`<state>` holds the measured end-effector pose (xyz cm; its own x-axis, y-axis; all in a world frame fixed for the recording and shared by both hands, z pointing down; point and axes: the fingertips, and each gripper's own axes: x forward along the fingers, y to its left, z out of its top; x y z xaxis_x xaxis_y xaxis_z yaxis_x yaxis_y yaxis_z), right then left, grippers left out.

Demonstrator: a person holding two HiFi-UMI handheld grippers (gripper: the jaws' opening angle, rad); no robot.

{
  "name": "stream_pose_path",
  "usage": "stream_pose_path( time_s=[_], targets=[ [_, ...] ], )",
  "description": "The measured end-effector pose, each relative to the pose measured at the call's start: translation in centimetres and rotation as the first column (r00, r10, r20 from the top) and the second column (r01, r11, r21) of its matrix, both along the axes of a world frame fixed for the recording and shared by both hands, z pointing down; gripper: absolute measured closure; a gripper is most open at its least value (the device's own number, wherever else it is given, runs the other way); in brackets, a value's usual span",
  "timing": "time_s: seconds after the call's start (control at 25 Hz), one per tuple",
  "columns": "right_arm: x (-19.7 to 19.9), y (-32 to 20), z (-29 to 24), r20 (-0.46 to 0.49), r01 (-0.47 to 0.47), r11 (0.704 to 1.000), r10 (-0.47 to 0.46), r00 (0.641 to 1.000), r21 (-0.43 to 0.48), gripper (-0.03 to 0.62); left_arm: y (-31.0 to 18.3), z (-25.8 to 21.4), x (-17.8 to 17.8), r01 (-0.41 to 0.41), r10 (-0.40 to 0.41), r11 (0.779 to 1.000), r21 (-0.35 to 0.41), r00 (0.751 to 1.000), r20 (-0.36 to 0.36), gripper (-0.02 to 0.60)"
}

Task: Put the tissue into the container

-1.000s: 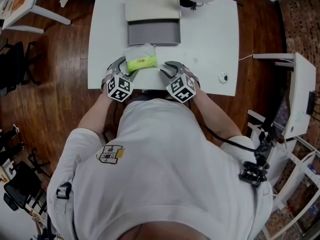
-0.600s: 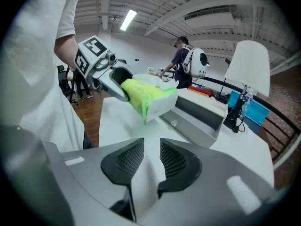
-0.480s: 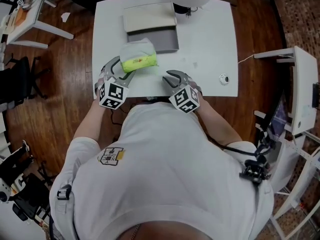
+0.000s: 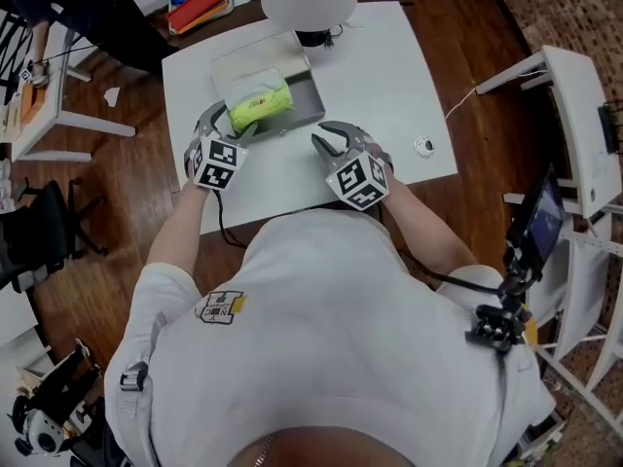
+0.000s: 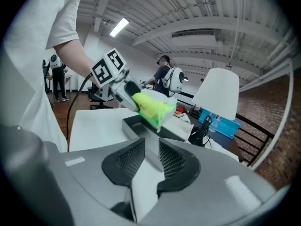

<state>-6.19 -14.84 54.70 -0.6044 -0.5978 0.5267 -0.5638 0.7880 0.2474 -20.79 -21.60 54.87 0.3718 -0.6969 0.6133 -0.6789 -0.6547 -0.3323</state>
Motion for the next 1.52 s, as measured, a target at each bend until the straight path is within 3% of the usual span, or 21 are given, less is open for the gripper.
stream_pose_path(
  time_s=[0.16, 0.4, 0.68, 1.04, 1.36, 1.52],
  targets=[
    [-0.7, -4.0, -1.8, -0.010, -0.017, 0.998, 0.017, 1.000, 0.056, 0.505, -0.3, 1.9, 1.0, -0.027, 0.028, 0.999, -0.047, 1.000, 0.009, 0.284],
    [-2.3, -7.2, -1.6, -0.042, -0.029, 0.998, 0.031, 0.999, 0.049, 0.505, -0.6, 4.6, 1.6, -0.019, 0.023, 0.992, -0.126, 0.999, 0.032, 0.284],
    [-2.9, -4.9, 0.7, -0.077, -0.039, 0.999, 0.039, 0.996, 0.005, 0.510, -1.3, 7.8, 1.4, -0.020, 0.042, 0.979, -0.202, 0.994, 0.103, 0.284],
    [-2.2, -1.3, 1.3, -0.060, -0.056, 0.998, 0.055, 0.997, -0.018, 0.514, -2.4, 9.7, 1.6, -0.032, 0.078, 0.969, -0.247, 0.981, 0.178, 0.281],
    [-1.2, -0.4, 2.0, -0.045, -0.097, 0.994, 0.095, 0.994, -0.040, 0.516, -2.4, 11.0, 0.8, -0.011, 0.138, 0.934, -0.356, 0.933, 0.332, 0.268],
    [-1.1, -0.3, 2.2, -0.038, -0.104, 0.994, 0.103, 0.994, -0.044, 0.516, -2.4, 11.1, 0.6, -0.034, 0.181, 0.926, -0.377, 0.915, 0.361, 0.243]
  ],
)
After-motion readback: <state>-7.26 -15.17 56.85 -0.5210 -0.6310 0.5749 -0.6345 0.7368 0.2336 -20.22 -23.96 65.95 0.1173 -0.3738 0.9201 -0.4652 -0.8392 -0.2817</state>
